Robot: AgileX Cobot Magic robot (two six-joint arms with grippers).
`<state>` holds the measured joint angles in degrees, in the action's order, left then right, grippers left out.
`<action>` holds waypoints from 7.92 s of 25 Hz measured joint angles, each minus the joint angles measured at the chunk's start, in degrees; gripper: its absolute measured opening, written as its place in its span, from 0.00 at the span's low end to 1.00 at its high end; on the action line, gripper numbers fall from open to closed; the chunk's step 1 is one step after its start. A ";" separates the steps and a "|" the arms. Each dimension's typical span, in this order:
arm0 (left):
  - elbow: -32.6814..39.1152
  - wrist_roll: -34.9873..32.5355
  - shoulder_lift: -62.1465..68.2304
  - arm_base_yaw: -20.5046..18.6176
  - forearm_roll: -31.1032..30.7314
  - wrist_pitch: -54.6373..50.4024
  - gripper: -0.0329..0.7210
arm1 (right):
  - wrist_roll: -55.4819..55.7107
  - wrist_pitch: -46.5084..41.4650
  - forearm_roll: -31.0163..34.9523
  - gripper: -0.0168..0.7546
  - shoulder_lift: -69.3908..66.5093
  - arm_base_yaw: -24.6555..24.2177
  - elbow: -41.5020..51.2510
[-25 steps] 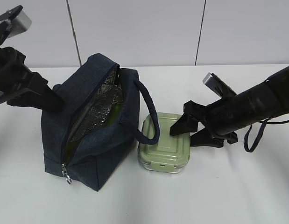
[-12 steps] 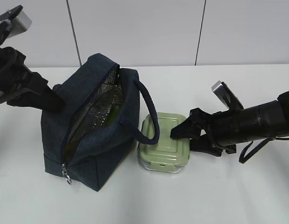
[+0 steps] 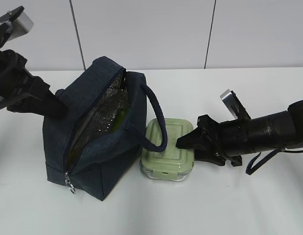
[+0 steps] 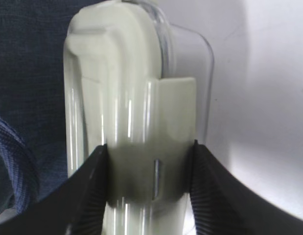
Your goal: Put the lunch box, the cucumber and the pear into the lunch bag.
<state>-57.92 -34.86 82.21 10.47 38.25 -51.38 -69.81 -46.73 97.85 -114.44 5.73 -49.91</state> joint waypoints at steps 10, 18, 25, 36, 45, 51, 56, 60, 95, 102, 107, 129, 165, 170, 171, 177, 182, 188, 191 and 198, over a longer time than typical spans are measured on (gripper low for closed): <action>0.00 0.00 0.00 0.00 0.00 -0.17 0.05 | -0.11 2.34 -1.11 0.44 3.18 -1.03 0.36; 0.00 0.00 0.00 0.00 -0.16 -0.17 0.05 | 1.15 1.82 -1.18 0.44 17.40 -8.78 -0.63; 0.00 0.00 0.00 0.00 -0.59 -0.06 0.05 | 3.53 -5.40 0.52 0.43 21.50 -4.20 -6.26; 0.00 0.00 0.00 0.00 -0.59 0.01 0.05 | 9.95 -6.77 -0.70 0.43 23.94 -3.52 -16.22; 0.00 0.00 0.00 0.00 -0.35 0.40 0.05 | 15.18 2.08 -10.39 0.43 24.23 9.59 -18.51; 0.00 0.00 0.00 0.00 -0.11 0.53 0.05 | 15.41 8.04 -10.17 0.43 21.65 14.29 -18.51; 0.00 0.00 0.00 0.00 0.27 0.57 0.05 | 17.99 8.63 -11.73 0.43 16.45 14.78 -16.59; 0.00 0.00 0.00 0.00 0.71 0.79 0.05 | 22.79 8.77 -17.11 0.43 15.48 14.78 -13.79; 0.00 0.00 0.00 0.00 1.98 0.92 0.05 | 37.56 10.97 -30.70 0.42 2.61 22.72 -27.87; 0.00 -0.57 0.00 0.00 1.85 0.51 0.05 | 37.48 6.98 -33.43 0.64 2.61 22.72 -28.24; 0.00 -0.61 0.00 0.00 1.97 0.34 0.05 | 37.47 5.46 -35.18 0.70 3.08 22.72 -28.59; 0.00 -0.61 0.00 0.00 1.48 0.73 0.05 | 50.92 3.91 -64.84 0.68 12.58 20.42 -32.34; -8.01 -0.50 7.62 4.71 4.89 -3.06 0.05 | 58.34 5.96 -72.12 0.03 18.31 20.60 -21.30; -12.23 0.29 12.21 5.52 5.11 -3.83 0.05 | 60.47 10.80 -71.91 0.03 21.89 17.96 -15.88; -13.16 0.44 13.07 5.58 5.12 -3.89 0.05 | 60.44 11.22 -71.78 0.03 22.64 16.85 -14.90; -18.92 1.36 17.91 6.31 5.16 -6.12 0.05 | 59.85 12.57 -70.52 0.03 27.16 14.34 -11.24; -20.75 1.81 19.04 8.14 4.88 -6.46 0.05 | 54.17 11.57 -64.81 0.03 27.81 14.24 -11.12; -20.83 2.40 19.04 8.82 4.68 -6.59 0.05 | 50.80 10.89 -63.57 0.10 27.81 14.24 -11.12; -20.83 2.45 19.04 8.82 4.57 -6.70 0.07 | 50.29 10.89 -63.20 0.33 27.81 14.19 -11.12; -20.87 2.59 19.18 8.82 4.57 -6.87 0.47 | 50.05 10.89 -62.84 0.73 27.81 14.19 -11.12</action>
<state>-78.79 -32.27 101.38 19.28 42.82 -58.25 -19.76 -35.83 35.01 -86.64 19.92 -61.03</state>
